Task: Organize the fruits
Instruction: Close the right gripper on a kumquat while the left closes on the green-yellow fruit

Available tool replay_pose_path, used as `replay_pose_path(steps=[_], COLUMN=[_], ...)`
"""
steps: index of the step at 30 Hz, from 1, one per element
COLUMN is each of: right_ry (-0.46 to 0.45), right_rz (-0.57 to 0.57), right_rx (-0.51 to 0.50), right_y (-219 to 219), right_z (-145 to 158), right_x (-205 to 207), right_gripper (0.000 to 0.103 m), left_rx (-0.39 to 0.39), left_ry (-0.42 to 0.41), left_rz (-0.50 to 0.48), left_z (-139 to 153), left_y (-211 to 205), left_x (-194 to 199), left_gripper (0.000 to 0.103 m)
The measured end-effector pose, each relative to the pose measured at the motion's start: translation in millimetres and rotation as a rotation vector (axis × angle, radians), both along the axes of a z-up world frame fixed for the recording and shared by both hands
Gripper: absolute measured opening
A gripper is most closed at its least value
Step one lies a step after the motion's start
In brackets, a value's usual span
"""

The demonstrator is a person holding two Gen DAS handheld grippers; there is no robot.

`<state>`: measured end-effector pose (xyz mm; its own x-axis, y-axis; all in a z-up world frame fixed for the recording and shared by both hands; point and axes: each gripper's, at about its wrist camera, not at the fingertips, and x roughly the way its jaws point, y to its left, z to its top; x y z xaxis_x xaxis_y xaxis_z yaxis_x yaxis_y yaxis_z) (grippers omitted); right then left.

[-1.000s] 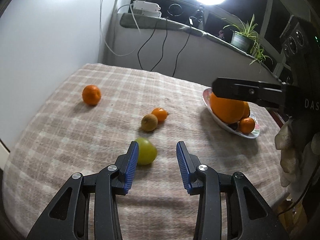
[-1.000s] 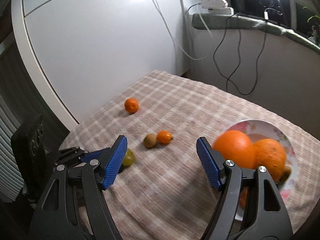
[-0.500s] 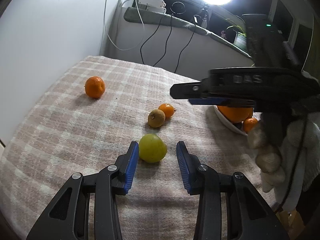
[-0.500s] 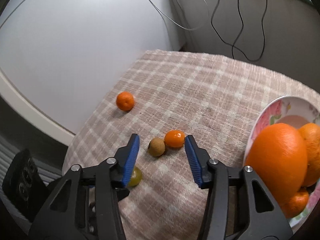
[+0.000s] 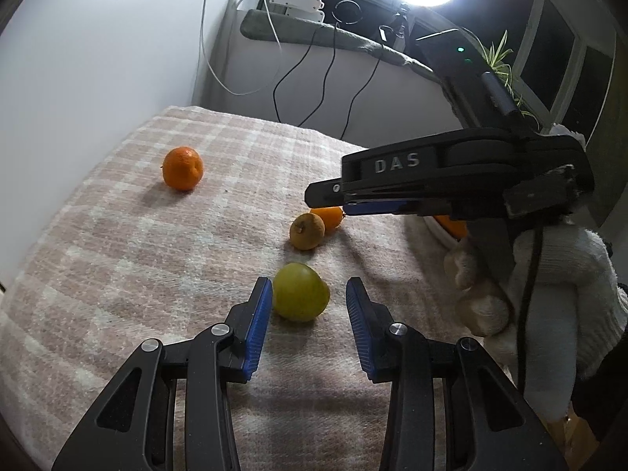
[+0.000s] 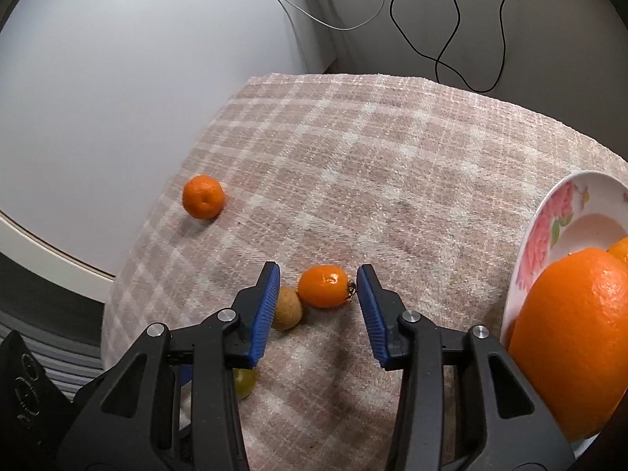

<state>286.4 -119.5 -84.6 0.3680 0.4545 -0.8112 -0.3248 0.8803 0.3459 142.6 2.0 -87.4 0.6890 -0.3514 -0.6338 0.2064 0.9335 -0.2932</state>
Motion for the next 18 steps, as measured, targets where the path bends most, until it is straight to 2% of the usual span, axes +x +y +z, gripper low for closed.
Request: replay_pose_path(steps=[10,15,18], right_ry=[0.001,0.004,0.002], right_rz=[0.009,0.009,0.009], right_rx=[-0.036,-0.027,-0.017], right_y=[11.3,9.7,7.0], right_z=[-8.5,-9.7,-9.1], right_x=[8.1,7.8,6.8], right_gripper=[0.043,0.033,0.033], left_rx=[0.009,0.016,0.023], left_ry=[0.023,0.036,0.031], left_rz=[-0.003,-0.008,-0.012], left_z=[-3.6,-6.2,-6.1], left_y=[-3.6,-4.2,-5.6], left_x=[8.3,11.5,11.6], left_gripper=[0.038,0.038,0.038])
